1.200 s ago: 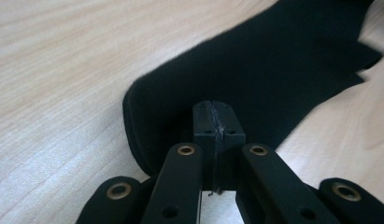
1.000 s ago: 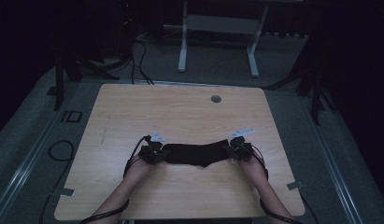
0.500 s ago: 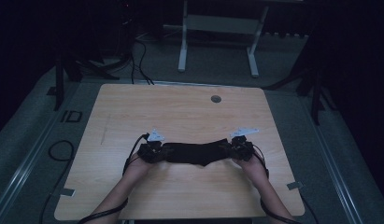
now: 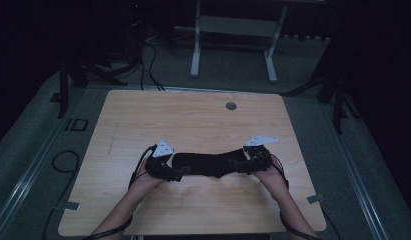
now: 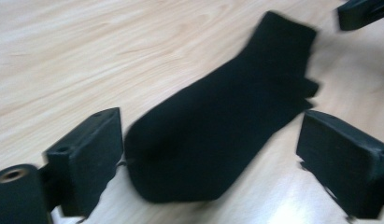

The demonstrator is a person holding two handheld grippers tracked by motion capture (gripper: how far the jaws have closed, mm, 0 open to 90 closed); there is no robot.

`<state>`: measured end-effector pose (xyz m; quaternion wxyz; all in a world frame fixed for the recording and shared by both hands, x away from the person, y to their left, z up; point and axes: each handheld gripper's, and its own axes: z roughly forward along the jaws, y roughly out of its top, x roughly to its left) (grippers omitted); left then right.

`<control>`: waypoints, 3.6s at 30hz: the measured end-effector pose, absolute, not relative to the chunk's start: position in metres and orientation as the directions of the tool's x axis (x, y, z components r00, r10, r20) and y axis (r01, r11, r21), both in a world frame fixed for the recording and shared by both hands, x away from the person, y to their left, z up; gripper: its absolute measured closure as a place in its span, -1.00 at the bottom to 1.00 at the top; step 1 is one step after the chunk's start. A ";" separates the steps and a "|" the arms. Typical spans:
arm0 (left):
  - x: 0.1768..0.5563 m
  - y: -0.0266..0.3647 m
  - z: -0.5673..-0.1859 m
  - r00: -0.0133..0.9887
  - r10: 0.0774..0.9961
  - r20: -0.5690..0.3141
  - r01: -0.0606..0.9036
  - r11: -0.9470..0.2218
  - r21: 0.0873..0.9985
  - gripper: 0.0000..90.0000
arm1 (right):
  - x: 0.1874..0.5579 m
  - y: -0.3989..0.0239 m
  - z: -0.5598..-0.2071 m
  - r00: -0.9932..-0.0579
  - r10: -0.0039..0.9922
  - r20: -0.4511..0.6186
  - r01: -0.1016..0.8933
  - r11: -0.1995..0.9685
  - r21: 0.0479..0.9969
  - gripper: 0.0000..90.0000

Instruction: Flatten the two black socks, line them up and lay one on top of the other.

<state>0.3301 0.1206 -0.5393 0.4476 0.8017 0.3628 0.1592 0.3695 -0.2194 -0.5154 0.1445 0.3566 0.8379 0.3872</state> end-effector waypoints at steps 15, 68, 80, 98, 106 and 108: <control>0.319 0.144 -0.540 0.642 0.766 -0.035 0.398 -0.293 0.869 -0.91 | 0.368 -0.238 -0.511 -0.683 0.731 -0.001 0.450 0.421 0.788 -0.73; 0.239 0.262 -0.569 0.406 0.908 -0.103 0.528 -0.142 0.837 -0.95 | 0.308 -0.348 -0.550 -0.539 0.841 0.042 0.588 0.340 0.734 -0.72; 0.219 0.279 -0.567 0.329 0.938 -0.109 0.511 -0.079 0.856 -0.95 | 0.287 -0.368 -0.556 -0.474 0.879 0.050 0.596 0.279 0.753 -0.72; 0.212 0.299 -0.570 0.156 0.982 -0.103 0.460 0.020 0.888 -0.95 | 0.286 -0.393 -0.558 -0.269 0.963 0.012 0.549 0.143 0.824 -0.71; 0.208 0.300 -0.570 0.137 0.986 -0.099 0.430 0.031 0.902 -0.95 | 0.283 -0.394 -0.556 -0.237 0.971 0.002 0.529 0.128 0.839 -0.71; 0.208 0.300 -0.570 0.136 0.985 -0.101 0.431 0.033 0.902 -0.95 | 0.283 -0.392 -0.555 -0.242 0.970 -0.009 0.526 0.139 0.839 -0.71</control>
